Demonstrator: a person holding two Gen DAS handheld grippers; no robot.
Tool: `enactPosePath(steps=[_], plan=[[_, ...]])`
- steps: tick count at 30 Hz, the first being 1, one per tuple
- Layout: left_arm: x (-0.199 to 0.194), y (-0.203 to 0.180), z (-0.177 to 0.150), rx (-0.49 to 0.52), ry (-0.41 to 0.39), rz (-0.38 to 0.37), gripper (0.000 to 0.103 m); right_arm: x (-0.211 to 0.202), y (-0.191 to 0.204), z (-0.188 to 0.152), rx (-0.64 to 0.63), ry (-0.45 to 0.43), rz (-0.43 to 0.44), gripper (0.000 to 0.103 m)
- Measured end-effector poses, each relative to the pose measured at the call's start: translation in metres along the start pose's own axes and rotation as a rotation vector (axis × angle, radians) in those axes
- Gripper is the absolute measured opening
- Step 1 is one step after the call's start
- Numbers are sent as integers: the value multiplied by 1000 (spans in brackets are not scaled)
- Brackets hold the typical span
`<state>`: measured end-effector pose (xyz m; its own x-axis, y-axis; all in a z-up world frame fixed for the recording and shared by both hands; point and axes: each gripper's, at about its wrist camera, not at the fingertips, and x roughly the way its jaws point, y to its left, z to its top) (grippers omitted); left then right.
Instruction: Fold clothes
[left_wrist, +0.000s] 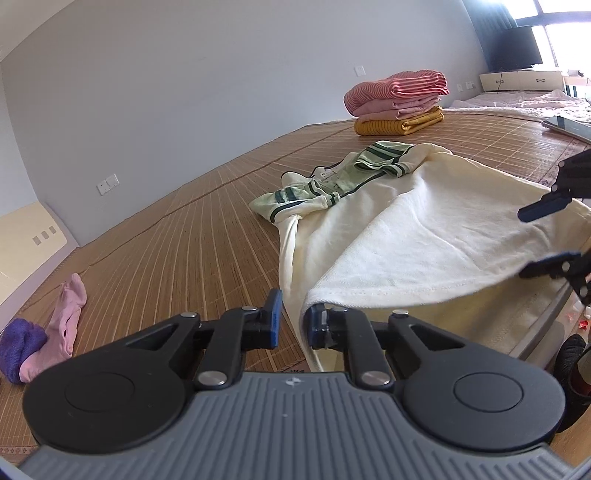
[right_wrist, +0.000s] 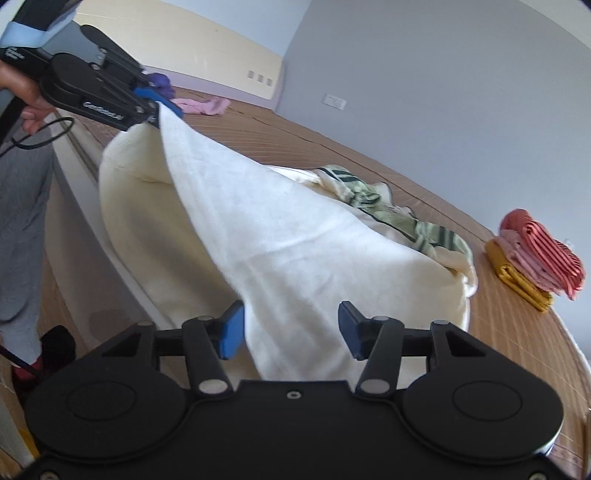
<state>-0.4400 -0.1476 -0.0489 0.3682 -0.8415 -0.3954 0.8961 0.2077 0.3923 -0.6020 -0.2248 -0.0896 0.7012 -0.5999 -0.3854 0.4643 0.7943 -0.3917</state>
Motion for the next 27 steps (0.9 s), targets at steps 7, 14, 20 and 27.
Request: enactPosePath(steps=[7, 14, 20, 27], plan=[[-2, -8, 0, 32, -9, -40, 16, -24, -26, -15, 88, 73, -165, 37], [-2, -12, -7, 66, 17, -98, 16, -28, -30, -11, 54, 127, -138, 2], [1, -44, -24, 294, 100, -152, 16, -56, -51, -4, 114, 147, -157, 2], [-1, -42, -42, 338, 187, -192, 16, -42, -50, -24, 149, 310, -53, 2]])
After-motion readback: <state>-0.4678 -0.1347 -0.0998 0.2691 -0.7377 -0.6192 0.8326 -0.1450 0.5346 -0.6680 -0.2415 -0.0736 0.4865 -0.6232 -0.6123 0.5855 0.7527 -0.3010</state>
